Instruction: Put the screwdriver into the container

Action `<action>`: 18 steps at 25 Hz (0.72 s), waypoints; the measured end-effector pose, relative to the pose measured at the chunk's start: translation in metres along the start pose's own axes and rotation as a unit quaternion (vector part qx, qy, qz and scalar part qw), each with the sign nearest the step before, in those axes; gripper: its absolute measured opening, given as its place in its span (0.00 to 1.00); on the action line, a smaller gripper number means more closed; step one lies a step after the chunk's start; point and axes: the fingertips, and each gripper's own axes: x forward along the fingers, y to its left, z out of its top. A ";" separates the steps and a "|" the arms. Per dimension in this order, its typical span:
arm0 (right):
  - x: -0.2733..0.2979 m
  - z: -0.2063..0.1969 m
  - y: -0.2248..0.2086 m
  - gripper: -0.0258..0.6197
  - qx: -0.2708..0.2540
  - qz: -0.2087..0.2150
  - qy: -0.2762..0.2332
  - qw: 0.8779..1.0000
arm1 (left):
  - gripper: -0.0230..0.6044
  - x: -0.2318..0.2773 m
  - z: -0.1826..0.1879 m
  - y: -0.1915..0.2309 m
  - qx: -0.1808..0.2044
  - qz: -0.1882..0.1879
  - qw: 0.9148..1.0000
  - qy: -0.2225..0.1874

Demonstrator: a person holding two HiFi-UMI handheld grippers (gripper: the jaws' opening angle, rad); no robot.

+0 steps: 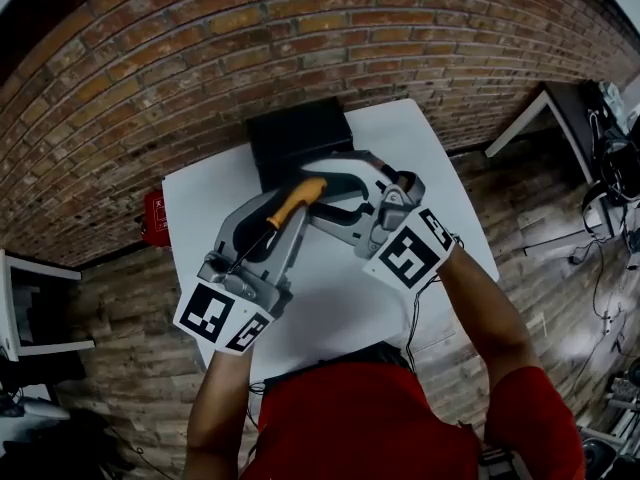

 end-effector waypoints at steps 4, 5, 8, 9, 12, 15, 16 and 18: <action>0.006 -0.002 -0.001 0.32 0.001 -0.002 -0.009 1.000 | 0.20 -0.001 0.002 0.007 0.003 0.013 1.000 -0.011; 0.007 -0.002 -0.001 0.31 0.002 -0.003 -0.011 1.000 | 0.20 -0.001 0.003 0.009 0.003 0.015 1.000 -0.018; 0.010 -0.005 -0.002 0.27 0.015 -0.005 -0.012 1.000 | 0.21 -0.002 0.007 0.015 0.002 0.020 0.999 -0.033; 0.012 -0.007 -0.003 0.27 0.023 -0.004 -0.012 1.000 | 0.26 -0.002 0.007 0.017 0.002 0.022 0.999 -0.036; 0.015 -0.019 -0.006 0.26 0.063 -0.005 -0.006 0.998 | 0.39 -0.005 0.005 0.027 0.000 0.033 0.999 -0.036; 0.017 -0.045 -0.008 0.26 0.103 -0.003 0.022 0.994 | 0.42 -0.013 -0.006 0.038 -0.005 0.051 0.998 -0.023; 0.016 -0.056 -0.008 0.26 0.114 0.002 0.037 0.993 | 0.43 -0.017 -0.011 0.041 -0.007 0.059 0.998 -0.019; 0.015 -0.082 -0.005 0.26 0.137 0.018 0.070 0.988 | 0.43 -0.027 -0.019 0.047 -0.009 0.076 0.997 -0.019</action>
